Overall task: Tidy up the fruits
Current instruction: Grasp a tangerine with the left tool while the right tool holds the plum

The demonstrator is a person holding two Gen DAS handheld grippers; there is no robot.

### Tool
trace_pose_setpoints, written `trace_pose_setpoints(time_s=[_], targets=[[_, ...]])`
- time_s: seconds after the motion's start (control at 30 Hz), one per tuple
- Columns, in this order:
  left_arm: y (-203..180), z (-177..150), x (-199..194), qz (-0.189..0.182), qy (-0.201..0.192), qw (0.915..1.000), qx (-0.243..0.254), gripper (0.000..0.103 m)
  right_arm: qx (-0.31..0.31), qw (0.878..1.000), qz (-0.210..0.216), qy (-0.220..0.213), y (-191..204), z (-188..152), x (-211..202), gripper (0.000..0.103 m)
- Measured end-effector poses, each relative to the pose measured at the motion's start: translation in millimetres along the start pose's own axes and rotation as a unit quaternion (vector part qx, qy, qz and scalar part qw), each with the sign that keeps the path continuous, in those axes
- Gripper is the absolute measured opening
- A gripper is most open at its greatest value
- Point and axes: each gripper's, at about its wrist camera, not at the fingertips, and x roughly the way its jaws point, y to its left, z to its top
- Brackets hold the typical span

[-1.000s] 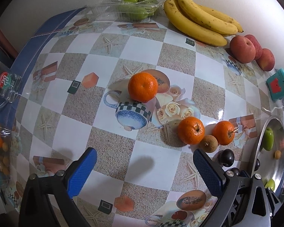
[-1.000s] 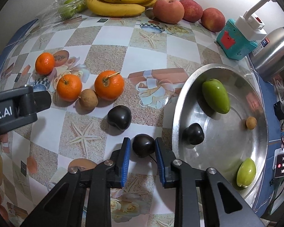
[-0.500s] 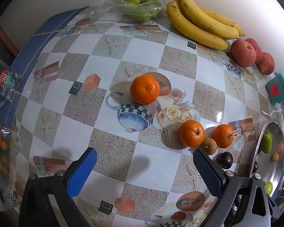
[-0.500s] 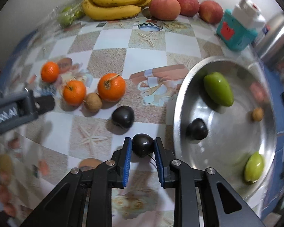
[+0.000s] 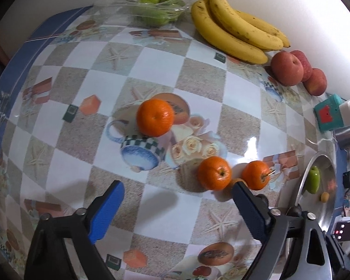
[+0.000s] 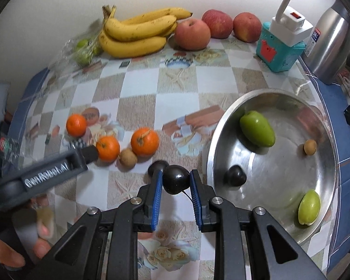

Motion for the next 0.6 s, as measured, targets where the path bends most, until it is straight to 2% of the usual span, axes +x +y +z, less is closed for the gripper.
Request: trace_pose_setpoints(time_s=[0.2, 0.33, 0.6], targets=[[-13.2, 8.9, 2.1, -0.011, -0.006, 0.9997, 0.023, 0.080, 0.018, 1.000, 0.005, -0.010, -9.3, 14.6, -1.1, 0.025], [-20.0, 10.3, 10.9, -0.013, 0.008, 0.9993, 0.035, 0.065, 0.030, 0.999, 0.008, -0.009, -15.3, 19.6, 2.3, 0.025], [-27.1, 7.8, 16.0, -0.016, 0.012, 0.9987, 0.046, 0.055, 0.029, 1.000, 0.001, -0.005, -18.7, 16.1, 2.6, 0.025]])
